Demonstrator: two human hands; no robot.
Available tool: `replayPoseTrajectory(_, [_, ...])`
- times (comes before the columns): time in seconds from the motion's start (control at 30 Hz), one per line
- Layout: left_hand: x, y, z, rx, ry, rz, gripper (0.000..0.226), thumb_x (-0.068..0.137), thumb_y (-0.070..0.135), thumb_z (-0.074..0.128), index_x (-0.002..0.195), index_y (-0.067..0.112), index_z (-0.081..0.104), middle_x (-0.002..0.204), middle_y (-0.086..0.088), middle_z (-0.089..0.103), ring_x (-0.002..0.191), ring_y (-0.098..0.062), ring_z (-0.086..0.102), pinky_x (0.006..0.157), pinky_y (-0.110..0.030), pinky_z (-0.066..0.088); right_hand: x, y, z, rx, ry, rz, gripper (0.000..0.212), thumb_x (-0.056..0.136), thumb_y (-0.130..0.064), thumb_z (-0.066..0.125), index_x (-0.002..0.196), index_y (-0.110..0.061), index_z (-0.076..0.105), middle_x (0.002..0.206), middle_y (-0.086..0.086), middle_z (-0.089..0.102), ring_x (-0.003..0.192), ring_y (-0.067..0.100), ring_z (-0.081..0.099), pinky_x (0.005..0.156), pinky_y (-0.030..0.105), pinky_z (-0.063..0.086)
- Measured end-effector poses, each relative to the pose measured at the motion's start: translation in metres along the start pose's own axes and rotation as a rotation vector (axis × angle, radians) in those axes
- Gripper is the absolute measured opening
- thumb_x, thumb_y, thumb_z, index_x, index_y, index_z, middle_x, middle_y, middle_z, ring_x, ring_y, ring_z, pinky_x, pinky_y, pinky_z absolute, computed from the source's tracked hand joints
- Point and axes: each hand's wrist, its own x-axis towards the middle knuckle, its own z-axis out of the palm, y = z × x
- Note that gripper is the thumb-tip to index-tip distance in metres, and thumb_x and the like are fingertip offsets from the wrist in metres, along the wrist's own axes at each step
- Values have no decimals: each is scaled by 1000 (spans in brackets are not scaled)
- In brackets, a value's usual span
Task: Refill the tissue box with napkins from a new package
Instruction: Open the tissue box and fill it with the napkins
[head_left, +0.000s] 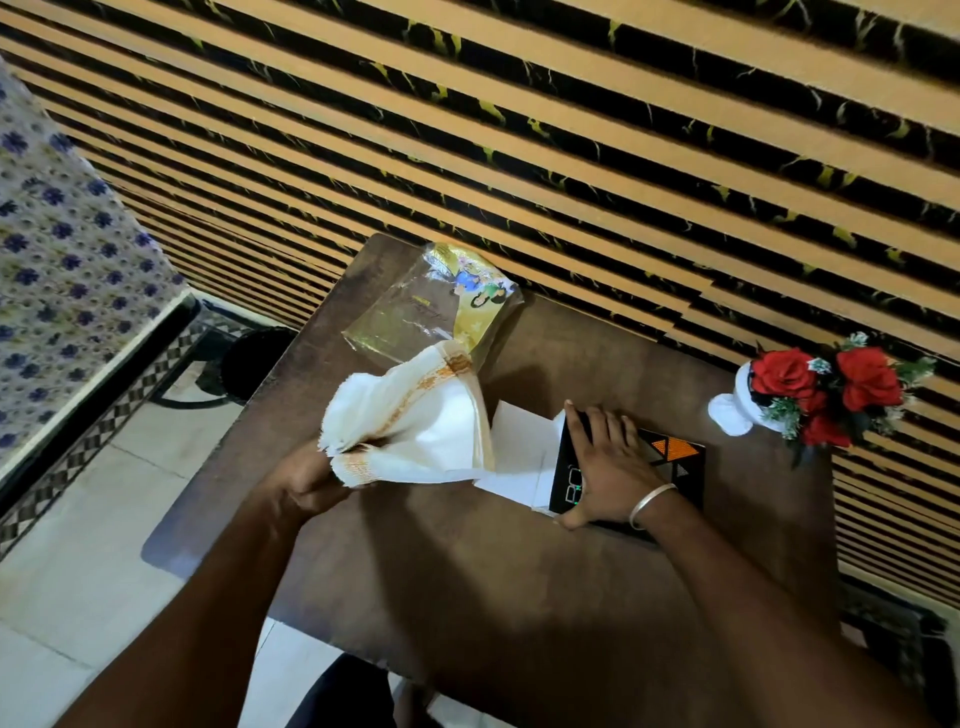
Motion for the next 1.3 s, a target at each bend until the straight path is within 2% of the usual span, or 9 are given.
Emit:
replayPoseTrajectory(0.07, [6, 1, 25, -20, -95, -13, 20, 48, 8, 96, 57, 14, 80, 65, -2, 76, 56, -11, 72, 49, -23, 58, -2, -2, 1, 19, -3, -7, 151, 43, -80, 70, 153, -16, -13, 155, 15, 14, 145, 35, 14, 121, 54, 8])
replayPoseTrajectory(0.17, [33, -11, 49, -67, -160, -64, 62, 10, 31, 102, 64, 11, 80, 69, -6, 75, 55, -17, 72, 47, -26, 58, -6, -5, 3, 59, -5, -16, 150, 45, -80, 70, 153, -18, -13, 157, 15, 9, 147, 35, 8, 122, 51, 3])
replayPoseTrajectory(0.53, [77, -69, 66, -234, -208, -222, 58, 37, 22, 101, 89, 5, 80, 94, -17, 75, 77, -28, 75, 58, -36, 62, -16, -8, 8, 234, -45, 18, 147, 49, -72, 78, 154, -15, -8, 162, 12, -4, 150, 32, -9, 122, 42, -11])
replayPoseTrajectory(0.63, [73, -62, 56, -156, -39, -219, 13, 86, 8, 67, 91, 6, 79, 98, -19, 73, 78, -28, 74, 61, -36, 62, -16, -12, 4, 150, -13, -30, 145, 50, -74, 75, 154, -19, -10, 160, 13, 2, 149, 34, 1, 122, 47, -7])
replayPoseTrajectory(0.7, [81, -61, 45, -89, 13, -229, 50, 99, -6, 38, 80, 13, 80, 82, -8, 77, 68, -17, 75, 58, -31, 62, -15, -12, 4, 138, 5, -35, 147, 47, -76, 73, 153, -22, -14, 160, 13, 4, 149, 35, 2, 122, 49, -6])
replayPoseTrajectory(0.9, [83, -49, 43, 237, 90, -239, 28, 104, -2, 35, 90, 15, 53, 52, 10, 71, 50, -5, 70, 54, -25, 60, -17, -10, -1, 169, 55, -21, 147, 45, -80, 70, 154, -20, -8, 156, 10, 12, 146, 31, 10, 121, 44, -3])
replayPoseTrajectory(1.07, [80, -40, 45, 375, -38, -215, 23, 94, -13, 47, 100, -1, 65, 76, -18, 74, 60, -27, 73, 51, -32, 57, -20, -4, -8, 220, 105, -29, 145, 43, -77, 71, 154, -21, -4, 152, 4, 16, 144, 24, 14, 123, 44, 7])
replayPoseTrajectory(1.17, [82, -35, 48, 449, -4, -210, 30, 99, -8, 41, 94, 12, 63, 63, -1, 75, 52, -10, 71, 47, -24, 56, -21, -5, -9, 217, 107, -24, 146, 43, -78, 72, 154, -20, -4, 152, 4, 16, 143, 25, 13, 123, 44, 8])
replayPoseTrajectory(1.3, [87, -26, 44, 590, -48, -152, 31, 93, -10, 49, 105, 7, 73, 98, -23, 75, 79, -31, 72, 70, -39, 55, -19, -9, -7, 228, 91, -13, 148, 42, -80, 71, 154, -20, -6, 152, 5, 15, 143, 26, 10, 123, 44, 1])
